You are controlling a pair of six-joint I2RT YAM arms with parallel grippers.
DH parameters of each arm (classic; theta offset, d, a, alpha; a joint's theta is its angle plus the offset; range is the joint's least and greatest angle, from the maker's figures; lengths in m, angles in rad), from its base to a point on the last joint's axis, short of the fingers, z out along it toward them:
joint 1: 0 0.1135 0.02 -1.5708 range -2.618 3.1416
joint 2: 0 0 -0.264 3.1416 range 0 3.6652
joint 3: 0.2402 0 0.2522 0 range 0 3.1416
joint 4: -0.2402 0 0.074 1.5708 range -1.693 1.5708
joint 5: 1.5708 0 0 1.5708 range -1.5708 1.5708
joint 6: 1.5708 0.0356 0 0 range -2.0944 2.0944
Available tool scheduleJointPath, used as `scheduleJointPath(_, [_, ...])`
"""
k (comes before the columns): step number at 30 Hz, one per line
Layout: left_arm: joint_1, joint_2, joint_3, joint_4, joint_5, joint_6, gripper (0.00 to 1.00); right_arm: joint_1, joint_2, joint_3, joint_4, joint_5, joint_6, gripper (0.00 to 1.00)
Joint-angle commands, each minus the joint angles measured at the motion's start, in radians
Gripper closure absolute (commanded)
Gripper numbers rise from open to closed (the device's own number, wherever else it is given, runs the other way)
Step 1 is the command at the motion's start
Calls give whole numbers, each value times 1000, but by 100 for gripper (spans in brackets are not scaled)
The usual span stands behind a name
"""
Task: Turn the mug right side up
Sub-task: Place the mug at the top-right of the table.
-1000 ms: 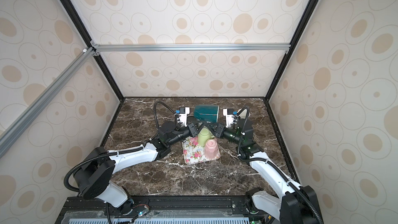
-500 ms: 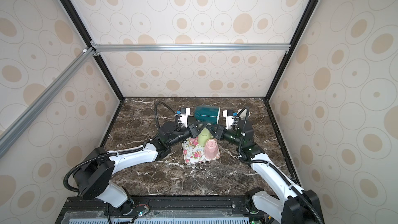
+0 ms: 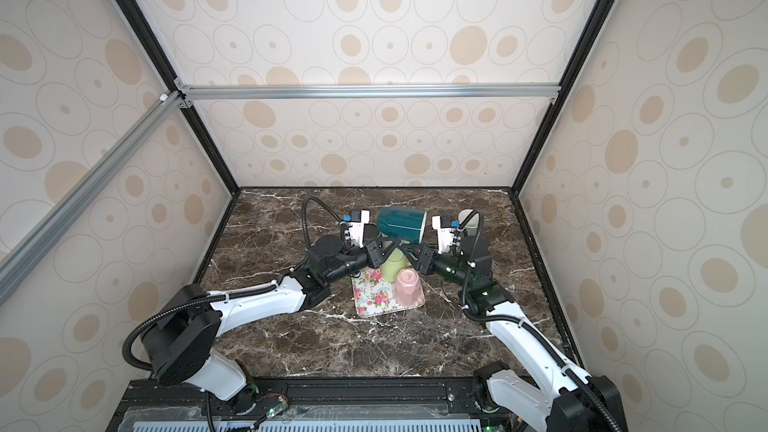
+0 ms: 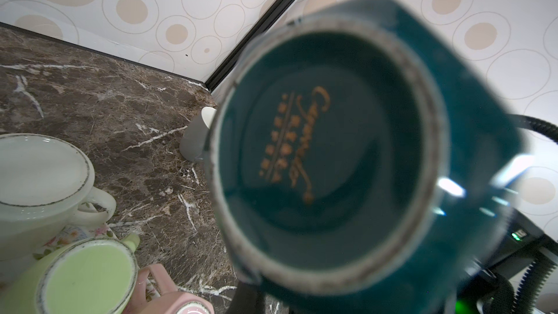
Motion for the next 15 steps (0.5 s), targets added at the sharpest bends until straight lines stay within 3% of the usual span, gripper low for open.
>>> scheduleJointPath(1, [-17, -54, 43, 30, 35, 39, 100, 2, -17, -18, 108, 17, -9, 62])
scheduleJointPath(6, [-17, -48, 40, 20, 33, 37, 100, 11, -8, -24, 133, 16, -18, 63])
scheduleJointPath(11, [-17, -31, 46, 5, 43, 26, 100, 20, -7, -35, 172, 9, -4, 81])
scheduleJointPath(15, [-16, -14, 52, -10, 50, 32, 100, 33, -7, -46, 203, 0, -3, 81])
